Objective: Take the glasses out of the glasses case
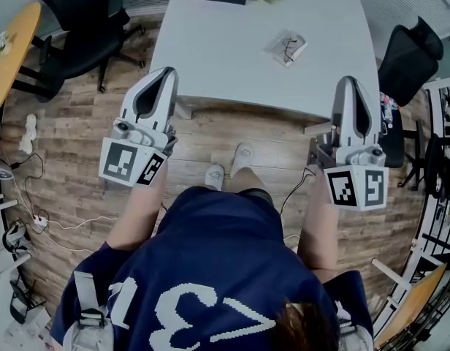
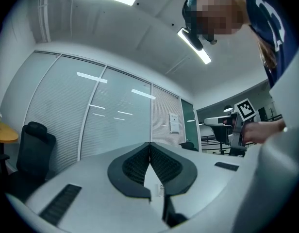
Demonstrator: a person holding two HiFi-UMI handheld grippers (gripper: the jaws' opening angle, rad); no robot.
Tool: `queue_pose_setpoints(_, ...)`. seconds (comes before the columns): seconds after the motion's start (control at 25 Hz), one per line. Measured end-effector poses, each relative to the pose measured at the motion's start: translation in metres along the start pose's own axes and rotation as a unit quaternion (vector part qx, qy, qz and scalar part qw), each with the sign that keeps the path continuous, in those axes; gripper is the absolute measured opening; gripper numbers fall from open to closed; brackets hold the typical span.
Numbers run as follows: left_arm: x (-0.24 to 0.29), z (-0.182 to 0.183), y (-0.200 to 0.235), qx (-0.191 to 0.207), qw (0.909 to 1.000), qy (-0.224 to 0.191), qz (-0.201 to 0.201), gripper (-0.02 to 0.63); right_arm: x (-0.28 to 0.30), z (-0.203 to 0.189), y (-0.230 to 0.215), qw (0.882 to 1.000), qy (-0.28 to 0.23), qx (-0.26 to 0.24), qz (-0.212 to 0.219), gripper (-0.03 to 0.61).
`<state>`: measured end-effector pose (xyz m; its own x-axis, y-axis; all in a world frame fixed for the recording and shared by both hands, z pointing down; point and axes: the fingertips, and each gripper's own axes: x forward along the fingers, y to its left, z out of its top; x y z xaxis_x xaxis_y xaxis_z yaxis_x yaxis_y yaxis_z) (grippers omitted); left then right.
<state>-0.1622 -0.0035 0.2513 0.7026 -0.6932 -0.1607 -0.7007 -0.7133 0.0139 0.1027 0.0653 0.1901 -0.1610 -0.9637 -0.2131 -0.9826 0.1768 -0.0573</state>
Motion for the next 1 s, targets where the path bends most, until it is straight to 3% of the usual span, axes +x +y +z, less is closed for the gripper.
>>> queue_pose_setpoints(0.24,0.047,-0.015,0.027,0.004,0.9996,0.006,0.026,0.014,0.062,-0.014,-0.036,1.0,-0.007,0.01,0.022,0.028)
queue_pose_setpoints(0.68,0.198,-0.022,0.068,0.015,0.9971,-0.016,0.073,0.014,0.209,-0.019,-0.148,0.998,-0.011,0.004,0.066,0.028)
queue_pose_setpoints(1.0,0.267,-0.04,0.076,-0.005,0.9979,-0.001,0.065,0.014,0.254,-0.055,-0.185,0.998,0.02,0.027,0.059,0.028)
